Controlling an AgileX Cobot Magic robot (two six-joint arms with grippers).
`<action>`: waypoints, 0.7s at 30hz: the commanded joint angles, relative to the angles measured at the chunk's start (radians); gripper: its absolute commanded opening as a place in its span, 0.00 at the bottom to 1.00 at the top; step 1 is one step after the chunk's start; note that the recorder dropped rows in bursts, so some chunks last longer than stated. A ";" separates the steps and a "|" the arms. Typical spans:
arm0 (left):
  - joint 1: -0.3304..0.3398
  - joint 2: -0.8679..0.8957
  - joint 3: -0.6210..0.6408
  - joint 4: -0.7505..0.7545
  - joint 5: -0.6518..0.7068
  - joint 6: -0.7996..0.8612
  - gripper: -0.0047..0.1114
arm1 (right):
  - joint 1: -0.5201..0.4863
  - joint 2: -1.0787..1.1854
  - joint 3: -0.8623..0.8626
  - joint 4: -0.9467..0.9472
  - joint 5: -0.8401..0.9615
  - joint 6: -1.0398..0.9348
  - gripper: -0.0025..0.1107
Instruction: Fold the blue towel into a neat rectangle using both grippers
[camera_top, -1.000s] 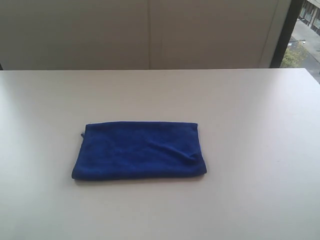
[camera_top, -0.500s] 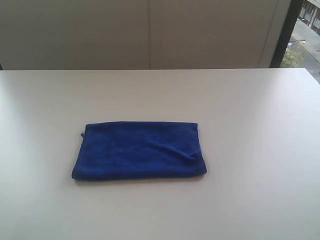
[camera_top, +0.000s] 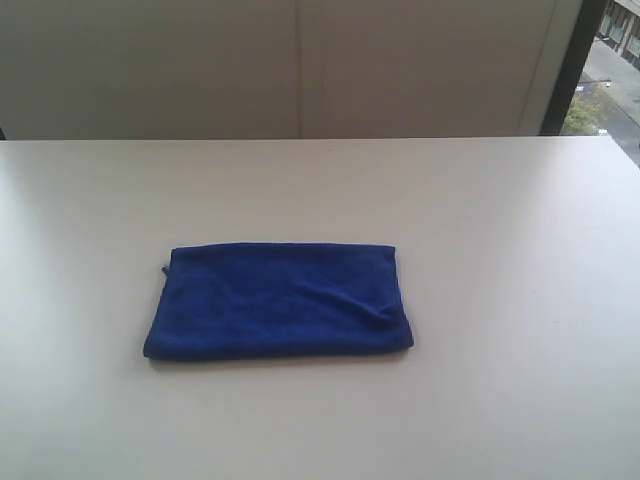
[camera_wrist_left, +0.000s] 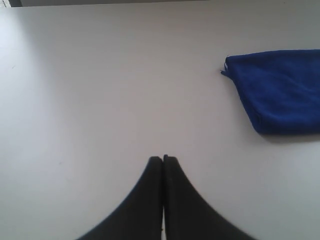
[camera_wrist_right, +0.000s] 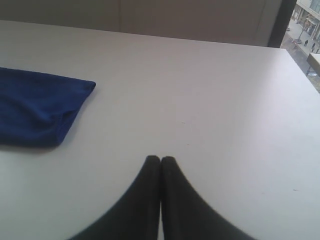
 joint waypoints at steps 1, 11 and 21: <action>-0.004 -0.005 0.003 -0.006 -0.004 -0.001 0.04 | 0.005 -0.004 0.006 0.002 -0.003 -0.006 0.02; -0.004 -0.005 0.003 -0.006 -0.004 -0.001 0.04 | 0.007 -0.004 0.006 0.002 -0.003 -0.006 0.02; -0.004 -0.005 0.003 -0.006 -0.004 -0.001 0.04 | 0.025 -0.004 0.006 0.002 -0.003 -0.006 0.02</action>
